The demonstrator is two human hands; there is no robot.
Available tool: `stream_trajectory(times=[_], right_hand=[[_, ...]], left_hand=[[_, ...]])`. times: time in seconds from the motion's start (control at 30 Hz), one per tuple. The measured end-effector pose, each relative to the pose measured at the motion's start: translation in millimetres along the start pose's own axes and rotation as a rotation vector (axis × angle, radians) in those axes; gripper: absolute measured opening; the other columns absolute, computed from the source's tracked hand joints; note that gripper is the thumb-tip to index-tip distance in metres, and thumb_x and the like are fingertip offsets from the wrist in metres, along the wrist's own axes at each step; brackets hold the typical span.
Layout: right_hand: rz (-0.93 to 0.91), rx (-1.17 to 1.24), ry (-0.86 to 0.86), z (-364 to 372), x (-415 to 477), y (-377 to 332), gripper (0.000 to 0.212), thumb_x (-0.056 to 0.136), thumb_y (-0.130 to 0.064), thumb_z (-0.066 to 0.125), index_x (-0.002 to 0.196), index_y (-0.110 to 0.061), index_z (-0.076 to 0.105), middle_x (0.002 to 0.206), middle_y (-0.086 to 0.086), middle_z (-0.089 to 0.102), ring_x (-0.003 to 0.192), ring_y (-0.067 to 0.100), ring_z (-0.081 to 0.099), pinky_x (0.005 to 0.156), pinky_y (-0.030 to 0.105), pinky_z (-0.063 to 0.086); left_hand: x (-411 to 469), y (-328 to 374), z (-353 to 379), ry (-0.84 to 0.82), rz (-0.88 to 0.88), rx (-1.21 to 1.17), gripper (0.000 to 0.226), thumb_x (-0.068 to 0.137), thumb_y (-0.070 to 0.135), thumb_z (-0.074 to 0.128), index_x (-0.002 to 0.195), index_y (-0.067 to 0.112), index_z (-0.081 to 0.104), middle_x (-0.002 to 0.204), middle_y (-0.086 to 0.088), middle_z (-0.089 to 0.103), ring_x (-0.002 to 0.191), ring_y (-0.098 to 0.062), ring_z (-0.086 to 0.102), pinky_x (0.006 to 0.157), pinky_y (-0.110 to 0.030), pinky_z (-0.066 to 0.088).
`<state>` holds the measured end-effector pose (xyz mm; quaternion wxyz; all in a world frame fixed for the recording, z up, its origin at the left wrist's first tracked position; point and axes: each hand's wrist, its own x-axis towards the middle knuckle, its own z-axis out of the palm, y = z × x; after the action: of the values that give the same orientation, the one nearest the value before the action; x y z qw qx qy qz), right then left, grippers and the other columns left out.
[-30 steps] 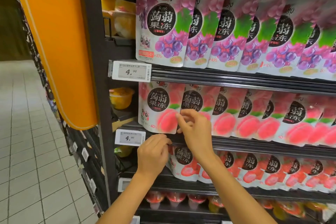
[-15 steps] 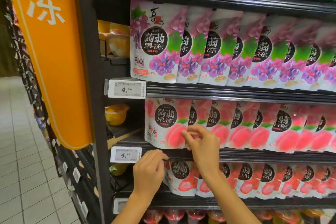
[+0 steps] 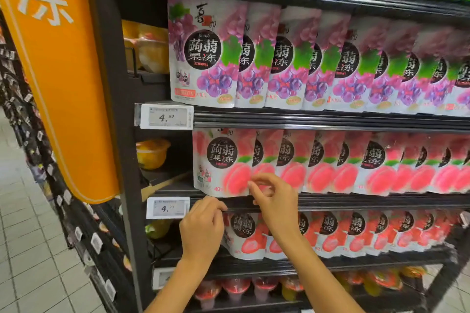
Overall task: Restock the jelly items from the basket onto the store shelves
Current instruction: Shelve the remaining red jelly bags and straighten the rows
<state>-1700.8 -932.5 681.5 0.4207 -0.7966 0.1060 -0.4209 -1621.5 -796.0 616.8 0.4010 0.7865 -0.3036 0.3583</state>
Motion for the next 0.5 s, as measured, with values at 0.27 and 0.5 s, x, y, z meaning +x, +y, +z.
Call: stream_trajectory(times=[0.27,0.5], right_hand=[[0.064,0.006,-0.046,-9,-2,2,0.006,0.089,-0.024,0.070,0.093,-0.027,0.072,0.084,-0.015,0.073,0.061,0.006,0.068,0.063,0.028,0.058],[0.199,0.110,-0.034,-26,-9,11,0.010,0.090,-0.020,0.070,0.088,-0.029,0.069,0.084,-0.008,0.072,0.051,0.010,0.068,0.055,0.018,0.053]], left_hand=[[-1,7,-5,-0.048,-0.044,0.039,0.025,0.082,0.016,0.042,0.075,0.023,0.065,0.075,0.015,0.063,0.068,-0.004,0.058,0.056,-0.005,0.024],[-8,11,-1,-0.064,-0.086,0.049,0.020,0.080,0.014,0.045,0.079,0.023,0.062,0.078,0.015,0.060,0.075,-0.002,0.054,0.057,-0.003,0.025]])
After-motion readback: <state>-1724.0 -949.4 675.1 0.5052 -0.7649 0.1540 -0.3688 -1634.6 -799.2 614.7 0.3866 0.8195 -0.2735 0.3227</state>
